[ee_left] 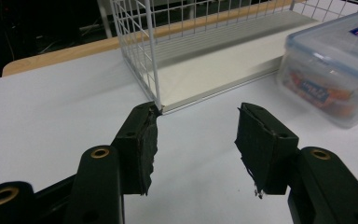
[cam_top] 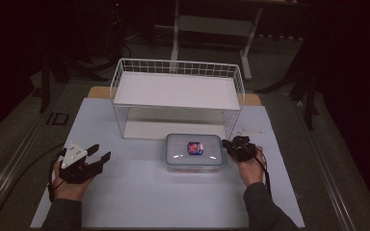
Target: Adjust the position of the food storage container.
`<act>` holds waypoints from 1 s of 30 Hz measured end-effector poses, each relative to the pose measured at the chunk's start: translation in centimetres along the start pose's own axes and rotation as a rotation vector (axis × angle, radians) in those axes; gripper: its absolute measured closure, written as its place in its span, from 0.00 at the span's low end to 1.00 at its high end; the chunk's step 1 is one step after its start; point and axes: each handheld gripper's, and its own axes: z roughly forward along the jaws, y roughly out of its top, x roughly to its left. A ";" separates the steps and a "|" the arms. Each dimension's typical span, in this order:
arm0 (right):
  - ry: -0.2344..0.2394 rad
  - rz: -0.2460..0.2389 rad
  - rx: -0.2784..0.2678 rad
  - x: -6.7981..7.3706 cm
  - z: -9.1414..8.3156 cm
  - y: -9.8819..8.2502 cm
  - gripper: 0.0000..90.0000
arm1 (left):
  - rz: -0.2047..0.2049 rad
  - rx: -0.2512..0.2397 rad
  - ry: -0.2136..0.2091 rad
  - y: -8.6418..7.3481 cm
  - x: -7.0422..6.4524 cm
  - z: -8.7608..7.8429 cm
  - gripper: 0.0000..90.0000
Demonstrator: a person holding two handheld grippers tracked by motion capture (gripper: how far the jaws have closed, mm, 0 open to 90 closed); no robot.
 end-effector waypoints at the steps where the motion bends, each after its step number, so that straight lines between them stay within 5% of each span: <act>1: 0.000 0.000 0.000 0.0 0.0 0.0 1.00 | 0.000 0.000 0.000 0.0 0.0 0.0 0.53; 13: 0.087 -0.038 -0.010 3.8 1.6 1.0 1.00 | 0.006 0.002 -0.009 0.0 -0.1 0.1 0.53; 30: 0.123 -0.063 -0.007 5.1 1.8 1.3 0.95 | 0.006 0.019 -0.022 0.0 -0.1 0.5 0.51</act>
